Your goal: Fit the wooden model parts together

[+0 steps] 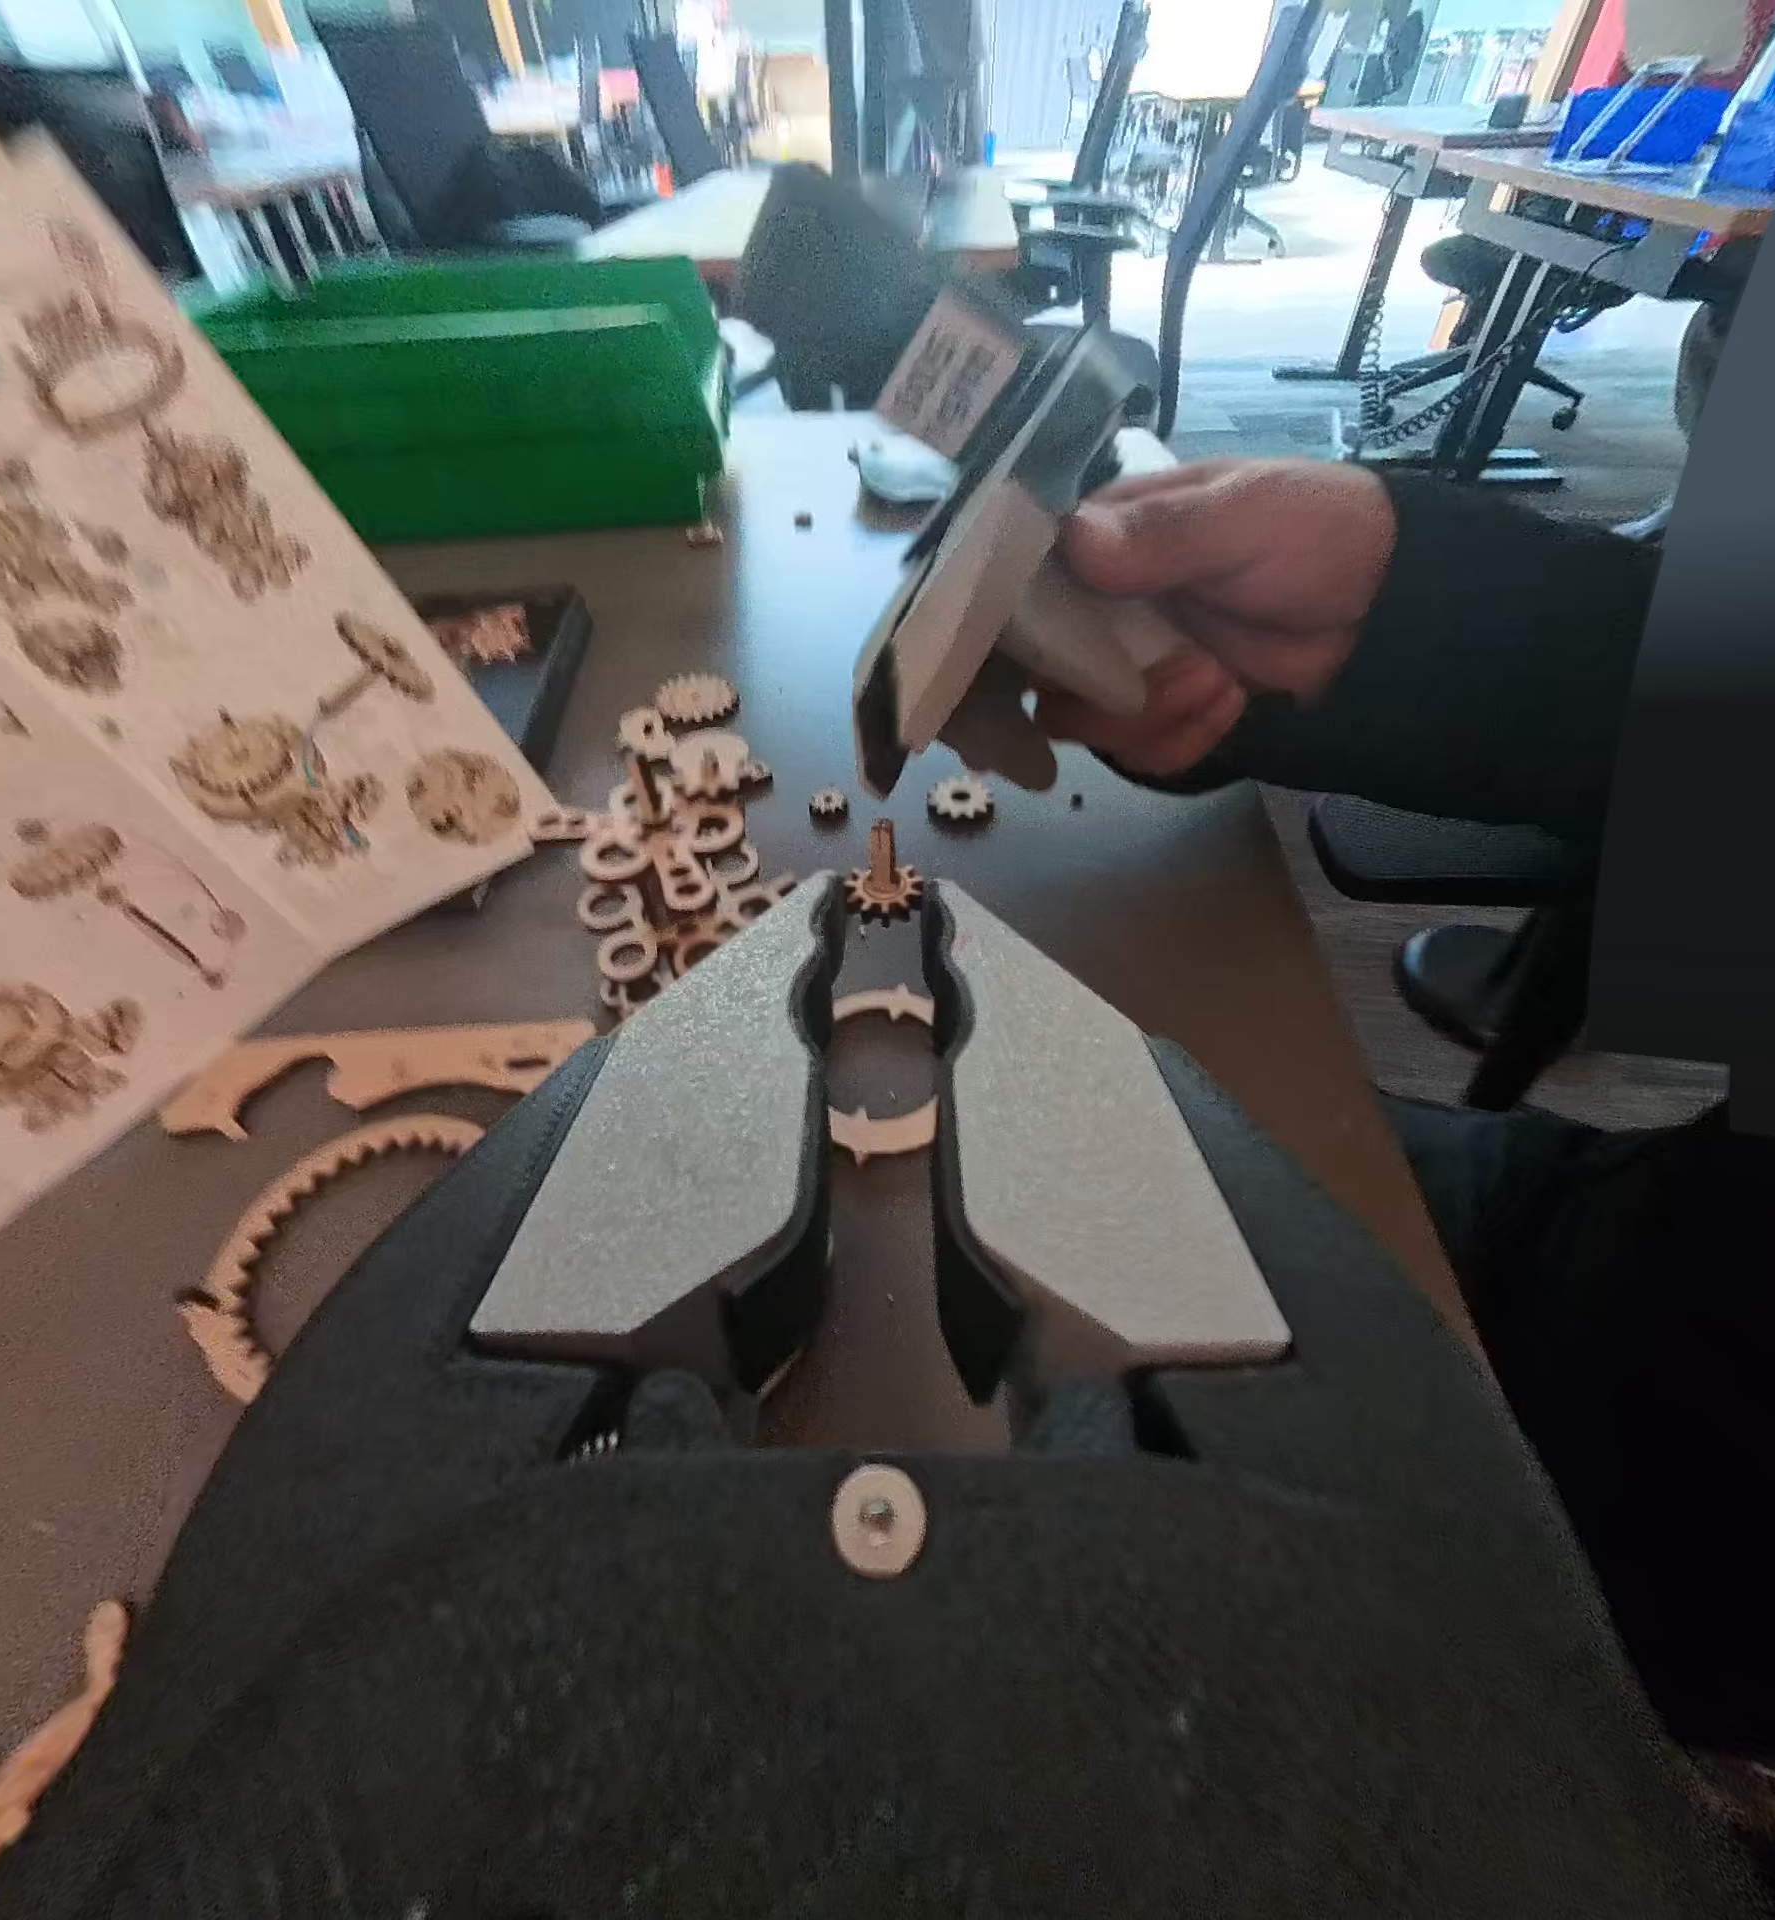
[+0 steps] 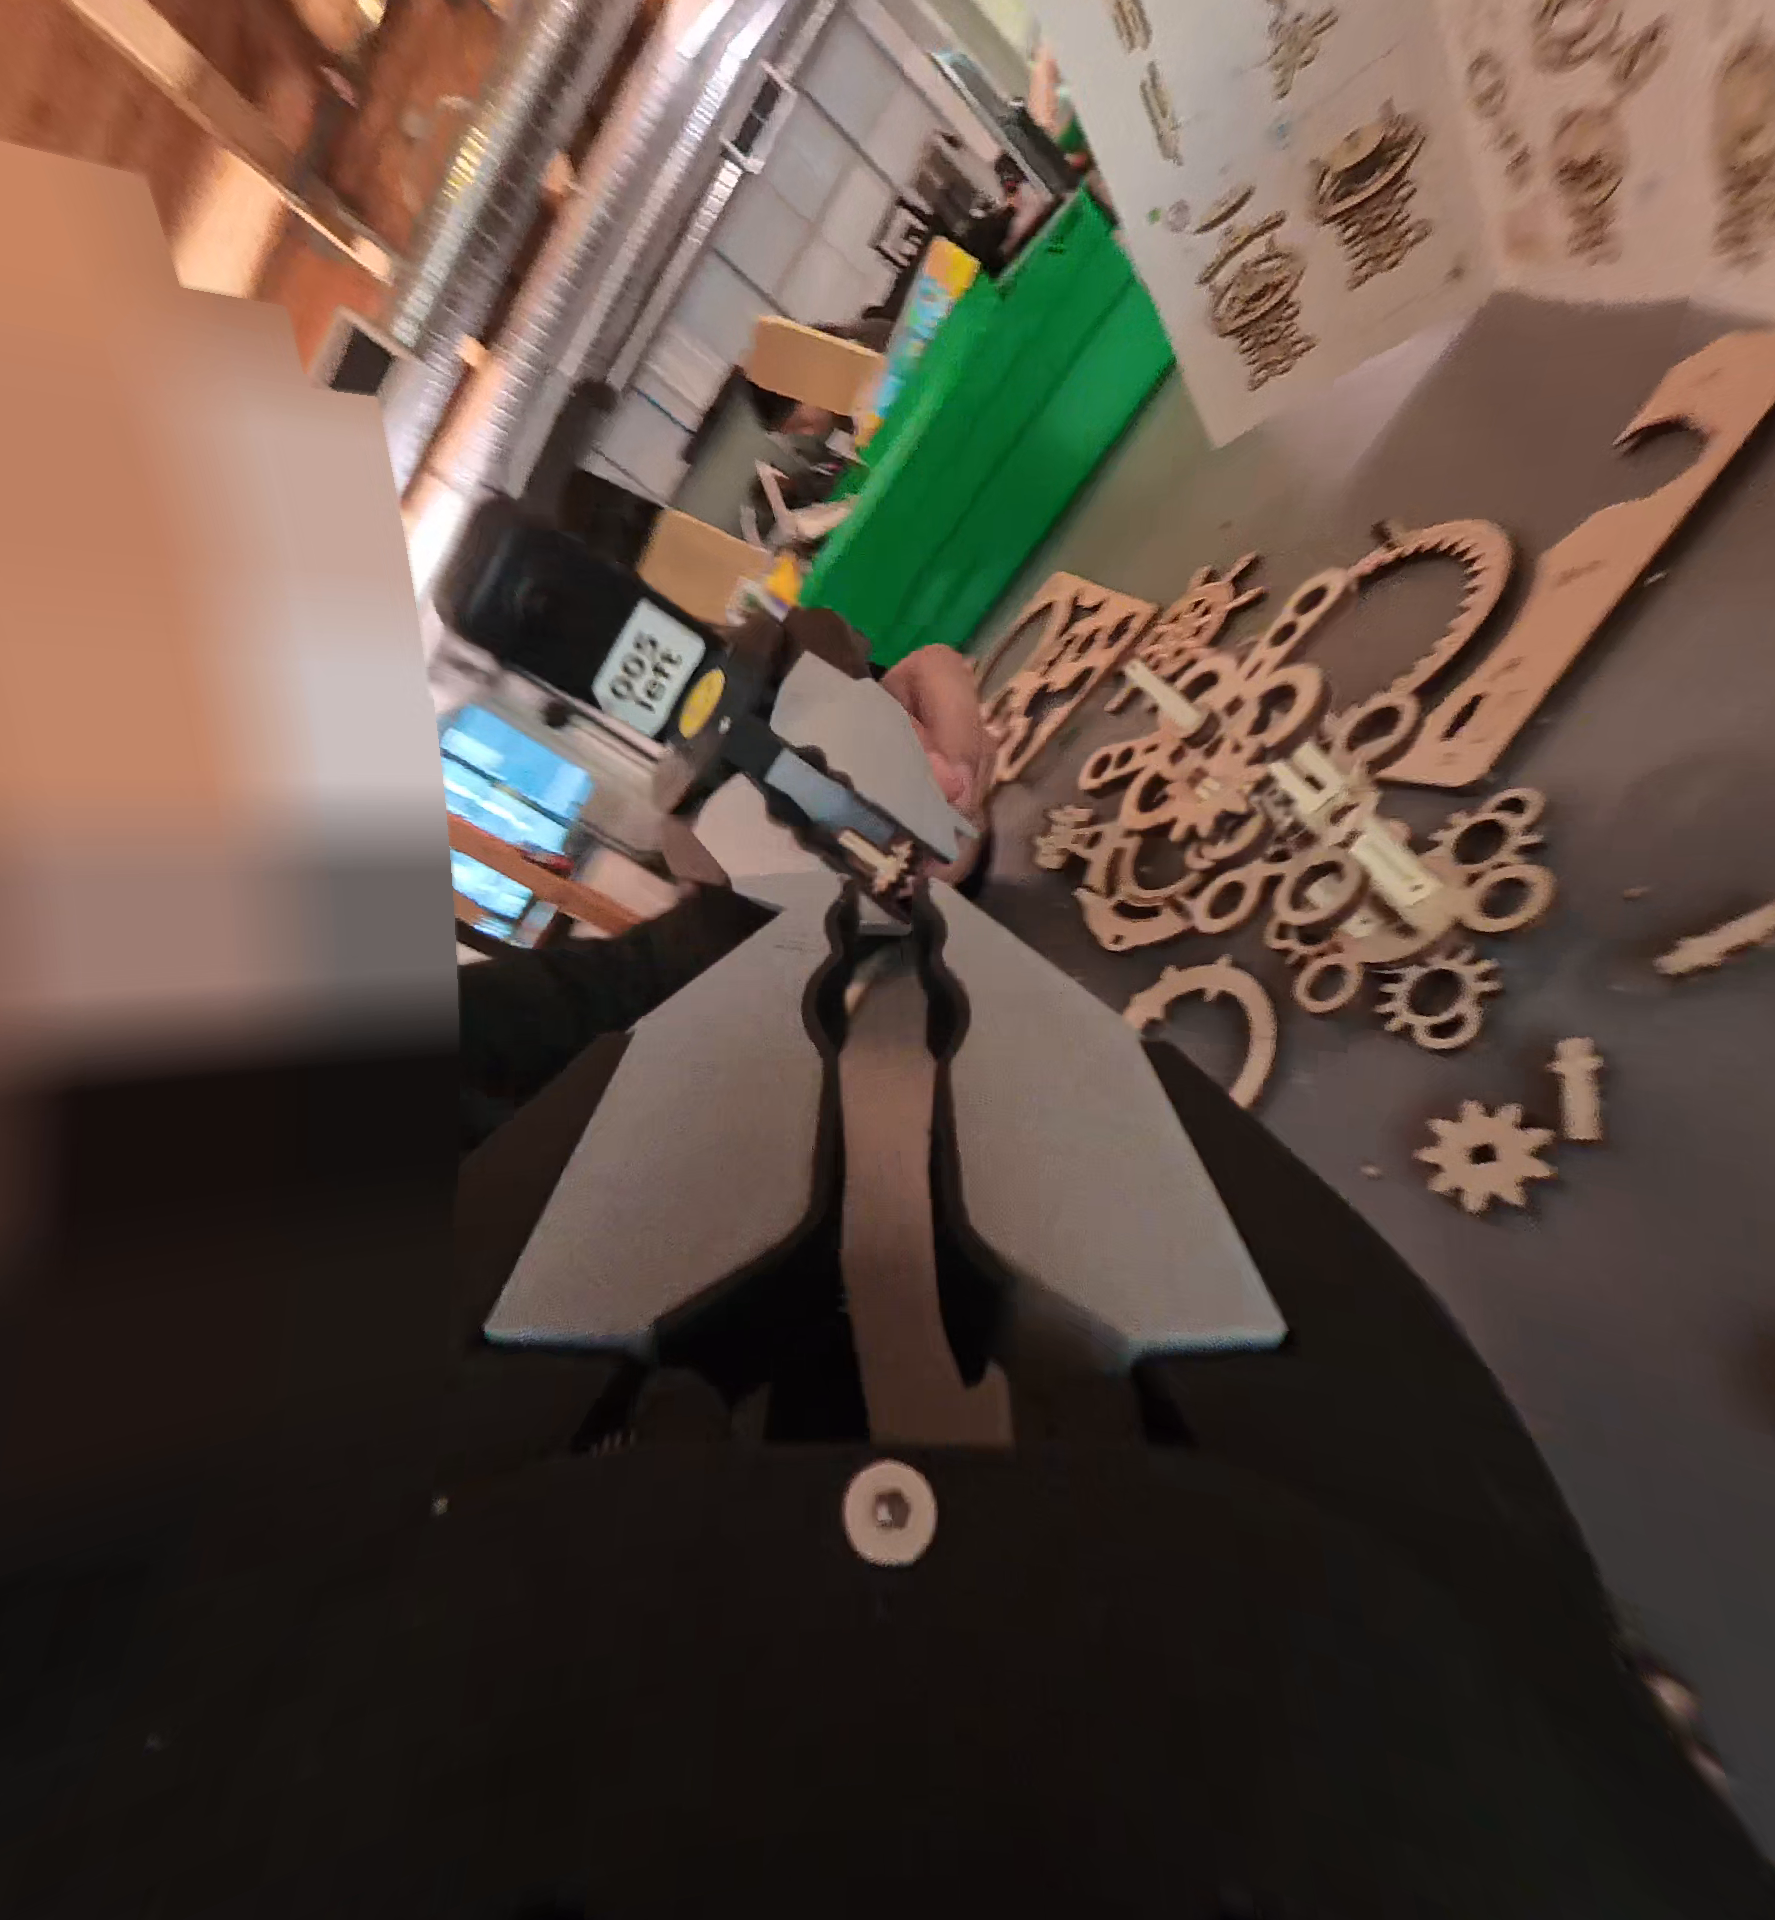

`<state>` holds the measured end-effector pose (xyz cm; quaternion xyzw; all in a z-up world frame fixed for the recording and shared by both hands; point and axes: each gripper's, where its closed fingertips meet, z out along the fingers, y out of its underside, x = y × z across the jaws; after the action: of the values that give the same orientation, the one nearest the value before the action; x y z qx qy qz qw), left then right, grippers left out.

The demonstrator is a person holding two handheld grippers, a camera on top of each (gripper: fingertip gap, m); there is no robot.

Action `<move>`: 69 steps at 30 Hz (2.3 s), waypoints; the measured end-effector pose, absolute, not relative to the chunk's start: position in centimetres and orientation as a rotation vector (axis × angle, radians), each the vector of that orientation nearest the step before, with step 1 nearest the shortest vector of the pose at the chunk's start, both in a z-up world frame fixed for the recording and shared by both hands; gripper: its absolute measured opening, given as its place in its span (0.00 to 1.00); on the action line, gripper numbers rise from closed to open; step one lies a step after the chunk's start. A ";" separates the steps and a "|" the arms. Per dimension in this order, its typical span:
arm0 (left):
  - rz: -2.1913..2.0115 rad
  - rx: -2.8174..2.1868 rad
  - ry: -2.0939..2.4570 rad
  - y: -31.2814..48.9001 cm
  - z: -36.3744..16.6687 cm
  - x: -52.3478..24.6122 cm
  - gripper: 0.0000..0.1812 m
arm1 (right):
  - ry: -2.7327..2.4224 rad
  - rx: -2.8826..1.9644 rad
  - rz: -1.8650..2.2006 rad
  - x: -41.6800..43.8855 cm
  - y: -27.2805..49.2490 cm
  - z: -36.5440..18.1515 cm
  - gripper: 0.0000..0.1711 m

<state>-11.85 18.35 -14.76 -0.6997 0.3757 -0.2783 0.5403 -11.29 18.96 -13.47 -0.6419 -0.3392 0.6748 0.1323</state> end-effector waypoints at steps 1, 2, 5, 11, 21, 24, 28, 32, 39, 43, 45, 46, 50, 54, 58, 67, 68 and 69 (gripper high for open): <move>-0.710 -1.720 0.875 18.4 -15.4 -11.9 0.06 | -1.051 -1.859 1.841 -11.3 19.0 -13.7 0.07; -0.770 -1.766 0.852 18.4 -16.0 -11.9 0.06 | -1.130 -1.850 1.719 -11.3 18.8 -13.9 0.07; -0.944 -1.840 0.766 18.3 -16.3 -11.8 0.06 | -1.319 -1.822 1.440 -12.3 18.1 -14.6 0.10; -0.923 -1.835 0.794 18.1 -16.4 -11.8 0.06 | -1.473 -1.710 1.295 -13.9 17.3 -14.3 0.05; -0.852 -1.802 0.861 17.8 -16.3 -11.8 0.06 | -1.582 -1.668 1.179 -13.9 17.7 -15.2 0.07; -0.835 -1.809 0.878 17.7 -16.6 -11.8 0.06 | -1.589 -1.660 1.177 -14.1 17.6 -15.1 0.09; -0.764 -1.816 0.933 17.7 -17.2 -11.7 0.06 | -1.645 -1.634 1.162 -13.8 17.1 -15.5 0.00; -0.729 -1.816 0.965 17.5 -17.4 -11.5 0.06 | -1.672 -1.618 1.115 -13.6 17.0 -15.7 0.00; -0.787 -1.808 0.922 17.6 -17.0 -11.6 0.09 | -1.614 -1.513 1.187 -13.2 17.2 -13.9 0.00; -0.765 -1.776 0.926 17.7 -16.5 -11.5 0.11 | -1.591 -1.467 1.236 -13.1 17.2 -13.4 0.00; -0.767 -1.736 0.922 17.7 -15.9 -11.4 0.10 | -1.586 -1.451 1.265 -13.1 16.9 -13.4 0.00; -0.772 -1.718 0.923 17.6 -15.6 -11.3 0.09 | -1.577 -1.448 1.279 -13.1 16.9 -13.3 0.00; -0.763 -1.696 0.944 17.3 -15.5 -11.1 0.06 | -1.544 -1.452 1.345 -13.0 16.8 -13.2 0.00; -0.755 -1.678 0.950 17.3 -15.3 -11.1 0.06 | -1.524 -1.442 1.373 -13.0 16.9 -12.9 0.00; -0.782 -1.670 0.944 17.2 -15.1 -11.0 0.06 | -1.490 -1.447 1.432 -13.1 16.8 -12.6 0.00; -0.860 -1.667 0.914 17.0 -14.7 -10.9 0.07 | -1.464 -1.435 1.443 -13.1 16.8 -12.3 0.00; -0.861 -1.668 0.912 17.0 -14.7 -11.0 0.08 | -1.462 -1.437 1.441 -13.1 16.9 -12.3 0.00; -0.861 -1.669 0.914 17.0 -14.7 -11.0 0.09 | -1.462 -1.438 1.443 -13.1 16.9 -12.4 0.00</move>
<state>-10.95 17.00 -14.66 -0.6908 0.3784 -0.3563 0.5027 -13.09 16.91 -12.37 -0.5448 -0.5539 0.5469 0.3119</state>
